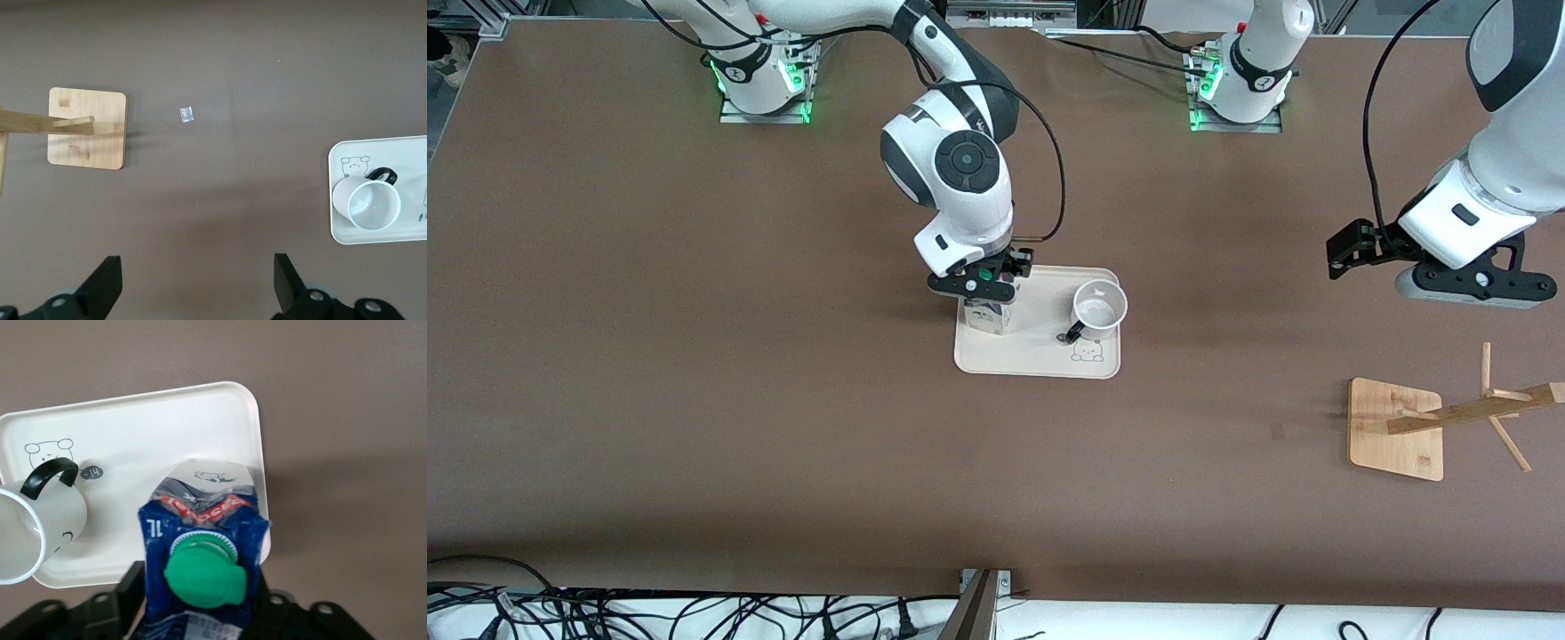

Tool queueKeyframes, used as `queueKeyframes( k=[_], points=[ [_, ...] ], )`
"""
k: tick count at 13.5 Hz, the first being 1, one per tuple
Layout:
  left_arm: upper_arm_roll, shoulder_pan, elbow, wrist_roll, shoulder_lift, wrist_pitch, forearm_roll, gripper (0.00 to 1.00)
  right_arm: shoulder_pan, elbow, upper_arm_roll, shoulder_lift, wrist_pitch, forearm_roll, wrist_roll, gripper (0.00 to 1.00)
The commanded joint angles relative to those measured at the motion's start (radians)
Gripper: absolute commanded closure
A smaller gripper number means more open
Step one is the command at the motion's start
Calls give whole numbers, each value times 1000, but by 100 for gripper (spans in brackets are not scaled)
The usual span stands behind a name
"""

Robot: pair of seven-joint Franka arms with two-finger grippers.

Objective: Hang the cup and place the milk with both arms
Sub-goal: 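Close the right gripper on the milk carton and lift it, then carry the milk carton away from the tray and lower it onto the table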

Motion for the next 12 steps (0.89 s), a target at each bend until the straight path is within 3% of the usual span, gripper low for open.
queueKeyframes(
  k=[1, 6, 9, 12],
  points=[
    [2, -6, 31, 5, 16, -8, 16, 0, -1, -8, -3, -17, -5, -11, -2, 58],
    [2, -6, 31, 5, 16, -8, 16, 0, -56, 0, -6, -59, -45, 3, -84, 62],
    [2, -6, 31, 4, 16, -8, 16, 0, -165, 5, -6, -112, -125, 20, -296, 62],
    [2, -7, 31, 5, 16, -8, 14, 0, -352, -4, -9, -148, -203, 54, -578, 62]
  ],
)
